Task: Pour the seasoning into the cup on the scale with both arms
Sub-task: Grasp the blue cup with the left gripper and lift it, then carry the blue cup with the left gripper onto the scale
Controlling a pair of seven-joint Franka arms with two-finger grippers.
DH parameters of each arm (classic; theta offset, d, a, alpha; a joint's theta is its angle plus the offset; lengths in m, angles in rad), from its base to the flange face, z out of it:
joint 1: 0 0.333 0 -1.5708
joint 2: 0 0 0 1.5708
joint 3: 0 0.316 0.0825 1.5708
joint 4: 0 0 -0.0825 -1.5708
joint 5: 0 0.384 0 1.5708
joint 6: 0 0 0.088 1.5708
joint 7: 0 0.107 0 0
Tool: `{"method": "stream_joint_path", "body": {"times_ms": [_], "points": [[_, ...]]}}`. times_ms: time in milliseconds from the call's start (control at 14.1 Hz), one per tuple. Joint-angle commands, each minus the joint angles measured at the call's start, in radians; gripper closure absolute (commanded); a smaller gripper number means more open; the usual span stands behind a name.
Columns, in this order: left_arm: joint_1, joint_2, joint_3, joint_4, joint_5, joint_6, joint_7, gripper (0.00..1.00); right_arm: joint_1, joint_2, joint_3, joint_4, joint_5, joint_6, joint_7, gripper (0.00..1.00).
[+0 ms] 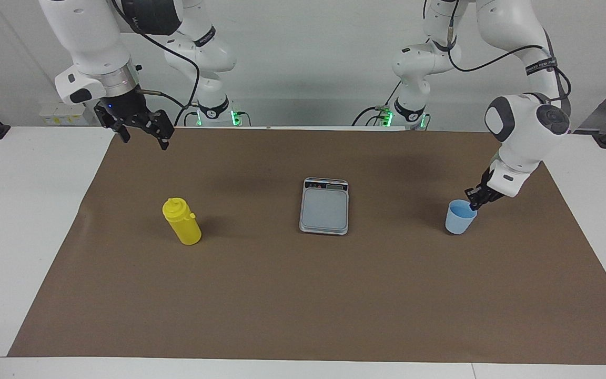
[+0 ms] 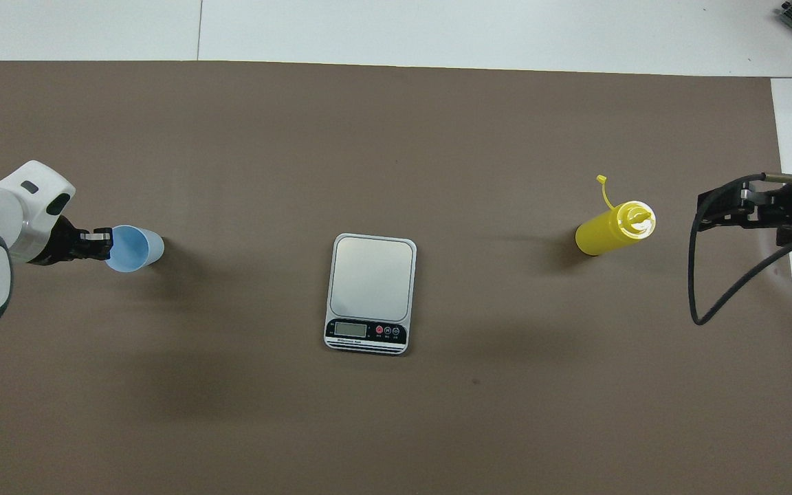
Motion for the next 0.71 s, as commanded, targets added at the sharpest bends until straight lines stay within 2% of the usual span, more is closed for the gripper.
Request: {"method": "stream_joint_path", "body": {"times_ms": [0,142,355,638], "points": [[-0.010,0.038,0.000,0.188,-0.002,-0.214,0.029,1.00,-0.008,-0.027,0.002,-0.037,0.026,-0.003,-0.014,0.00],[-0.021,0.035,-0.012,0.256,-0.004,-0.315,0.037,1.00,-0.013,-0.035,0.002,-0.051,0.026,-0.004,-0.023,0.00],[-0.066,0.034,-0.084,0.328,-0.039,-0.383,0.019,1.00,-0.014,-0.035,0.002,-0.049,0.026,-0.001,-0.019,0.00],[-0.216,0.043,-0.115,0.331,-0.053,-0.319,-0.171,1.00,-0.016,-0.032,0.001,-0.048,0.026,0.011,-0.016,0.00]]}}
